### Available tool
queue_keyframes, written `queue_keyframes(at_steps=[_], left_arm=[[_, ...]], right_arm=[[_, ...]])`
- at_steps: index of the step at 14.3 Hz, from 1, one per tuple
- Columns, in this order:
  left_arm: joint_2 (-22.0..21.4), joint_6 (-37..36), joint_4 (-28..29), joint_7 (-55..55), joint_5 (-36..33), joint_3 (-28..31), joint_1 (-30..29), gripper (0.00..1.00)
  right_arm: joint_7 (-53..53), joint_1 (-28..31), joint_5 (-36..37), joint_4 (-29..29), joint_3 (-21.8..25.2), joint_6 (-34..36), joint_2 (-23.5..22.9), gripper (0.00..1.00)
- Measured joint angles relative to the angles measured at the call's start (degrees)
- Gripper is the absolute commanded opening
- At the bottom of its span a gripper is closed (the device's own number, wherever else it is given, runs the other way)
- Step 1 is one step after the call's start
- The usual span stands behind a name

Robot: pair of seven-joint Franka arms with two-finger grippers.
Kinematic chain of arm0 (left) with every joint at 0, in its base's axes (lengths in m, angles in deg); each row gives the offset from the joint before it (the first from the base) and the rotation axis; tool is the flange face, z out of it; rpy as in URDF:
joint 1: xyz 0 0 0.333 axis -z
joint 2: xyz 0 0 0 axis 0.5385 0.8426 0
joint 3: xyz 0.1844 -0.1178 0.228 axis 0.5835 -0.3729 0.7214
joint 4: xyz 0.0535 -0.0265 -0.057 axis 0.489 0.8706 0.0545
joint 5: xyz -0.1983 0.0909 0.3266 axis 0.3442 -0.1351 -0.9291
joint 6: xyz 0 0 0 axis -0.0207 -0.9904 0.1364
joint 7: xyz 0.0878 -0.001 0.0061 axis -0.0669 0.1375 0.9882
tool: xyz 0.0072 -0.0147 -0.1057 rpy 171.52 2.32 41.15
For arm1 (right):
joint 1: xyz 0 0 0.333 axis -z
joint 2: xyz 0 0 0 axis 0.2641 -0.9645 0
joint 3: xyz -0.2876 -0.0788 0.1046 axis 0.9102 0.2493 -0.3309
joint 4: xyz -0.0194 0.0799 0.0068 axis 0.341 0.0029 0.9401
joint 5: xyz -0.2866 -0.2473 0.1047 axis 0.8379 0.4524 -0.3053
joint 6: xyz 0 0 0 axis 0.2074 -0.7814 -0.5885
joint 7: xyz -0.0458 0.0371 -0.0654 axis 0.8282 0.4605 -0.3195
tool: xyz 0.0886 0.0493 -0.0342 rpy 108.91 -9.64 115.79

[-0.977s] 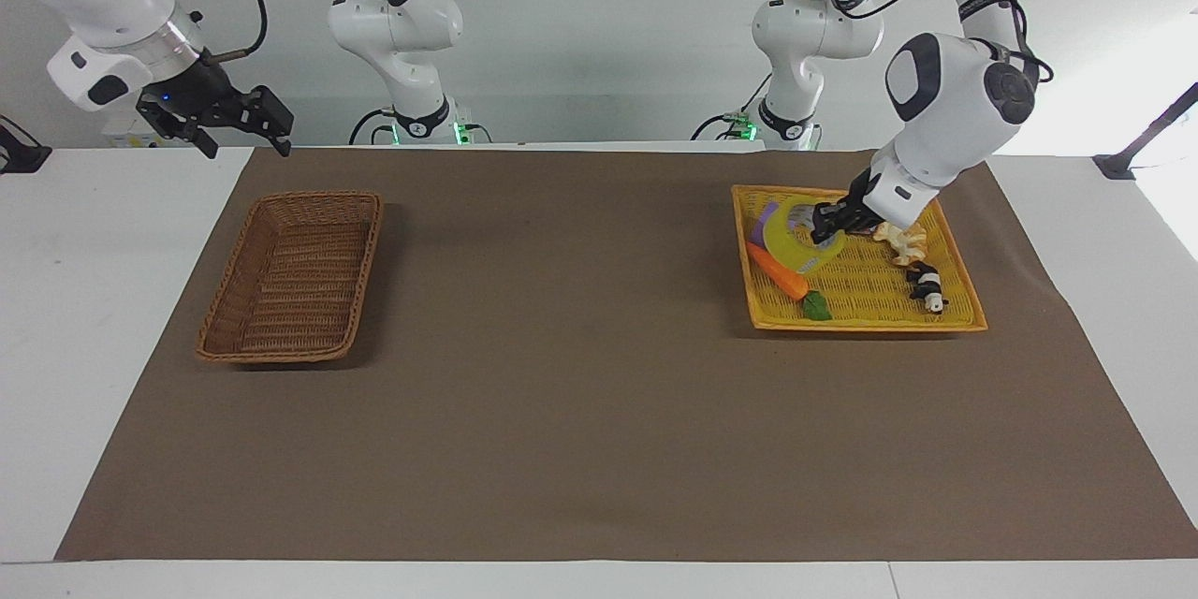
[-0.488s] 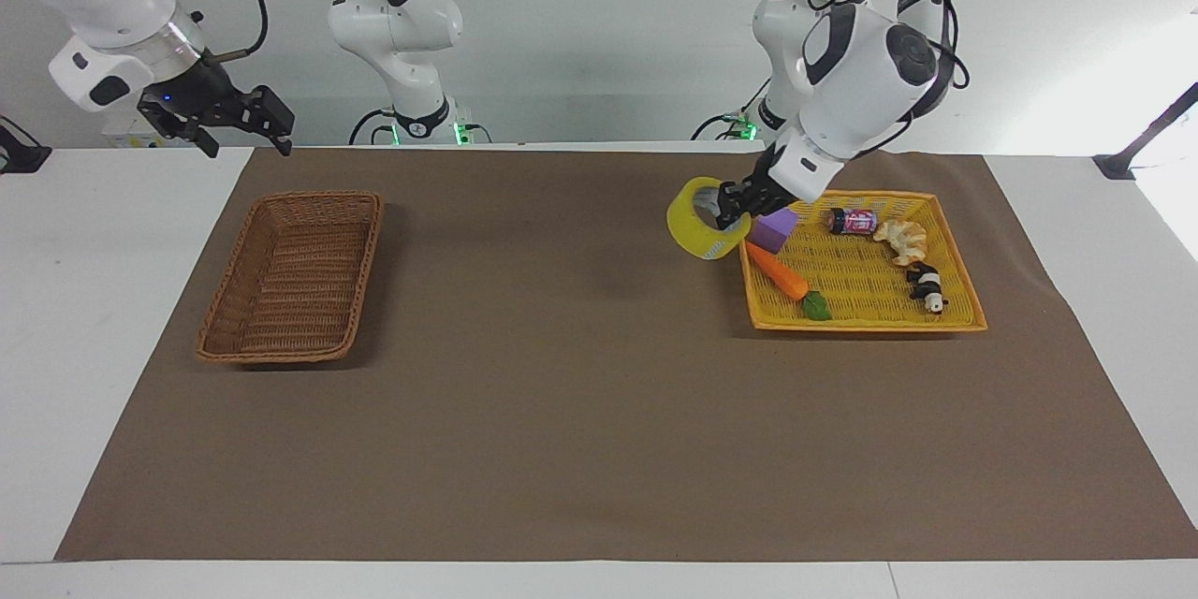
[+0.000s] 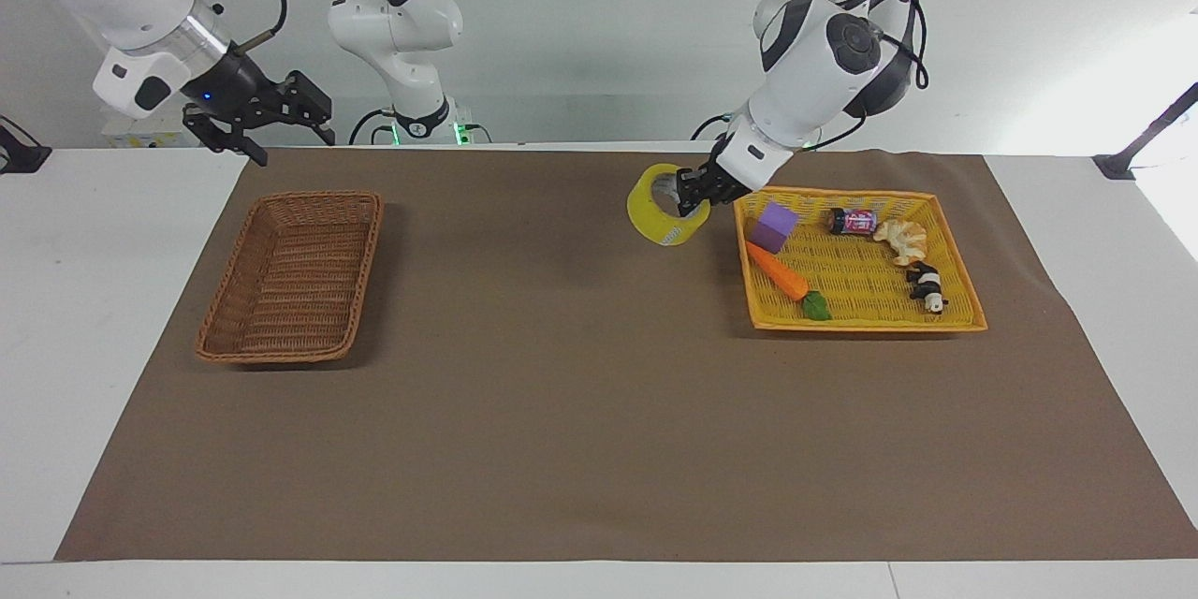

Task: Move tape to another basket
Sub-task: 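Raise the tape with the left gripper while the right gripper reaches toward it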

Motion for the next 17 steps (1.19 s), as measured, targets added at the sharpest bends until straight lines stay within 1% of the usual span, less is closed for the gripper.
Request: queue_keyframes(at_steps=[2,3,5,7,10,12,15,17], left_arm=[[0.00,0.00,-0.02,0.00,0.00,0.20,-0.08,0.00],[0.00,0.00,-0.06,0.00,0.01,0.42,-0.17,0.00],[0.00,0.02,-0.24,-0.08,1.10,0.91,-0.36,0.00],[-0.01,0.02,-0.74,-0.09,1.80,0.86,-0.31,0.00],[-0.01,0.00,-1.11,-0.28,1.92,0.65,-0.26,0.00],[-0.01,-0.01,-1.12,-0.59,1.92,0.64,-0.26,0.00],[-0.03,-0.20,-1.14,-0.81,1.92,0.64,-0.26,0.00],[-0.18,-1.20,-1.16,-0.92,1.93,0.58,-0.25,0.00]], right_arm=[[0.08,-0.10,-8.70,-2.27,-0.01,-1.41,0.43,1.00],[0.58,-0.29,-14.06,-4.68,-0.04,-2.24,1.05,1.00],[0.96,-0.50,-24.47,-11.26,-0.30,-7.40,2.63,1.00],[0.67,-2.21,-31.42,-17.04,-0.47,-12.22,3.78,1.00],[0.71,-8.63,-40.54,-23.53,-0.74,-21.78,4.16,1.00],[0.71,-13.34,-45.34,-26.65,-0.86,-27.47,3.91,1.00],[0.86,-20.65,-49.28,-28.04,-1.02,-35.38,2.59,1.00],[0.88,-23.86,-53.71,-28.25,-1.07,-38.50,0.70,1.00]])
